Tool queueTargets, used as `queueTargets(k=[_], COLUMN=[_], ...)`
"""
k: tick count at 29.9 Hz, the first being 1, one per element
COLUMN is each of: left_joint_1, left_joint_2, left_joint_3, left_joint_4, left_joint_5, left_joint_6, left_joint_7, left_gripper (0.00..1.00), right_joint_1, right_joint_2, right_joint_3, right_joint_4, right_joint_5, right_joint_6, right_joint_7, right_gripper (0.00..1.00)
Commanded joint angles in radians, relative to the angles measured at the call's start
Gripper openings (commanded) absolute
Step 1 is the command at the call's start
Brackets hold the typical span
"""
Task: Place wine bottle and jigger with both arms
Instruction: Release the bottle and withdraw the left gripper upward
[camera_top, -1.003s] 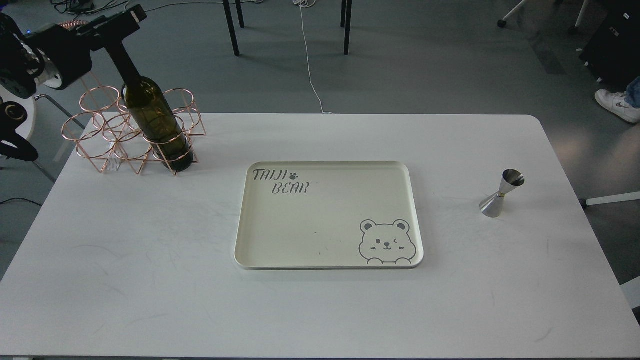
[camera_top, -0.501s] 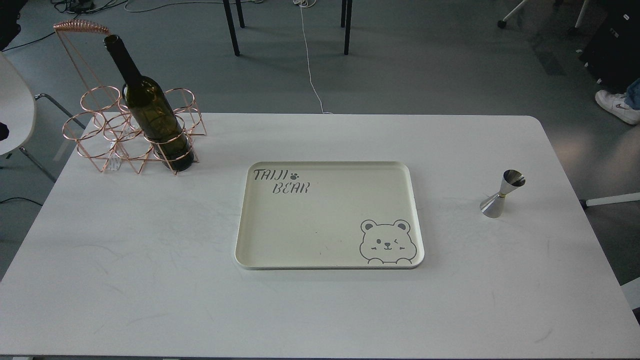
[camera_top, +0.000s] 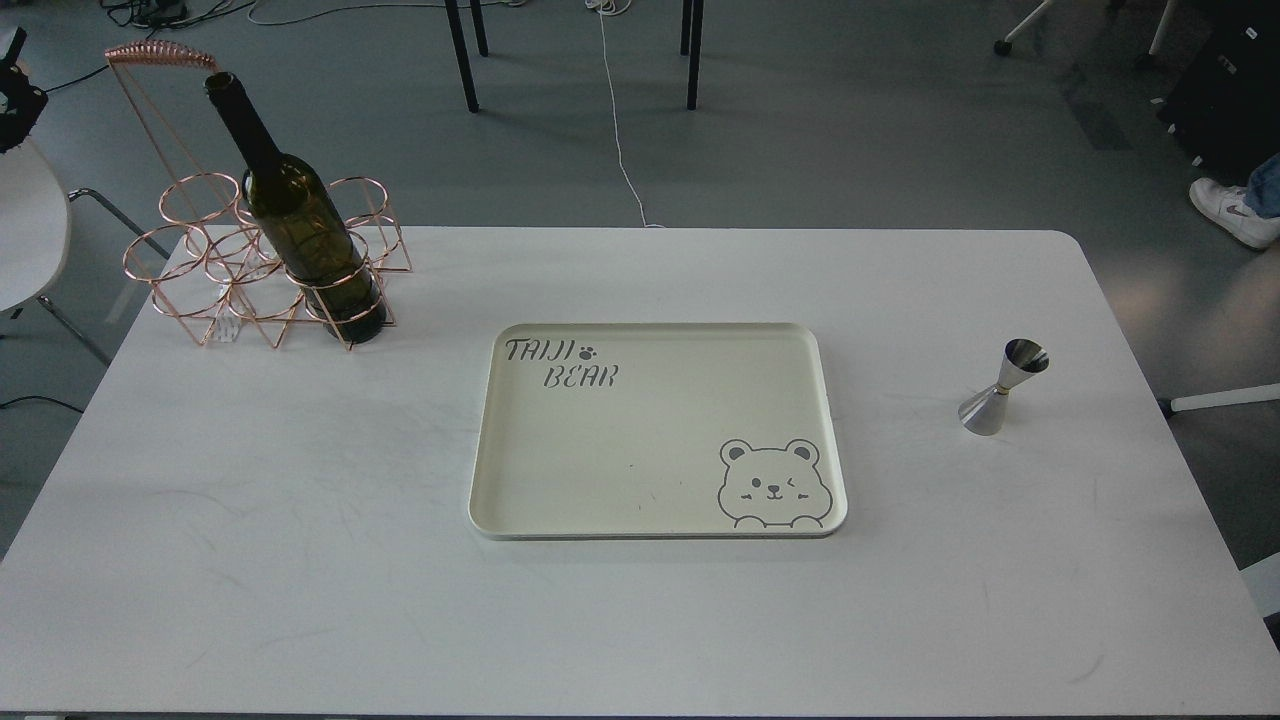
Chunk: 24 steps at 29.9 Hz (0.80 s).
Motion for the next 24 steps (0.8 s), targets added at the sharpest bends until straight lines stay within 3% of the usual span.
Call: queueTargets(k=[1, 10, 24], left_joint_1=[0.057, 0.212, 0.252], left_joint_2=[-0.040, -0.134, -0.134], left_joint_3=[-0.049, -0.231, -0.230], left_joint_4=[0.016, 0.013, -0.002], left_joint_5=[-0.120, -0.131, -0.120], left_joint_6=[-0.049, -0.069, -0.069], left_joint_7=[0.007, 0.008, 0.002], left_gripper=[0.98, 0.98, 0.98], right_joint_1=[-0.014, -0.049, -0.092], right_joint_2=[0.031, 0.141, 0.167], right_joint_3=[0.004, 0.062, 0.089], right_joint_4=[0.000, -0.002, 0.002], right_joint_5=[0.066, 0.149, 0.147], right_joint_6=[0.002, 0.061, 0.063], right_joint_7=[-0.020, -0.025, -0.019], right_gripper=[0.99, 0.99, 0.99])
